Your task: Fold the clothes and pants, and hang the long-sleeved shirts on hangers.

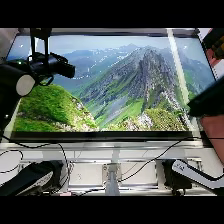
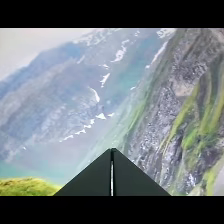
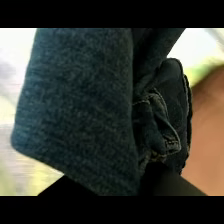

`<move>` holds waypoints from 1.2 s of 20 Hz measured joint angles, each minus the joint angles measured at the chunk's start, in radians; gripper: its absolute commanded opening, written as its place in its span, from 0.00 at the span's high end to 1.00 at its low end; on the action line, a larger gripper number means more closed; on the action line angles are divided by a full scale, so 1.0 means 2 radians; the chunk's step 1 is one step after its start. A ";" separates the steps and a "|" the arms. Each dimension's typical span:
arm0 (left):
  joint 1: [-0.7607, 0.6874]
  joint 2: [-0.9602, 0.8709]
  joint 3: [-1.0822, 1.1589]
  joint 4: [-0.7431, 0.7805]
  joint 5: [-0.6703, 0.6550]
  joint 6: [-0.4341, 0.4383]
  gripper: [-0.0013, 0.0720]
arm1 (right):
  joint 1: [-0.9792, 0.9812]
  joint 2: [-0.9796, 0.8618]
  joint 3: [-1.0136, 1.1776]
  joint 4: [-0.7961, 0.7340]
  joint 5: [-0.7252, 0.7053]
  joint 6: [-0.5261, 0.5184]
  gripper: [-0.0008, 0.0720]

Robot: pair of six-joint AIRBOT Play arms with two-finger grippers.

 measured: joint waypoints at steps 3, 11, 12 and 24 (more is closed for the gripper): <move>0.000 0.004 0.000 0.007 0.000 0.000 0.95 | -0.078 0.011 -0.003 -0.045 0.073 0.018 0.90; 0.000 0.006 0.000 0.012 0.002 0.000 0.95 | -0.256 0.019 -0.063 -0.128 0.106 -0.002 0.86; 0.000 0.006 0.000 0.012 0.002 0.000 0.95 | -0.275 0.019 -0.073 -0.130 0.102 -0.003 0.68; 0.000 0.006 0.000 0.012 0.004 0.000 0.95 | -0.299 0.019 -0.105 -0.063 0.065 -0.044 0.90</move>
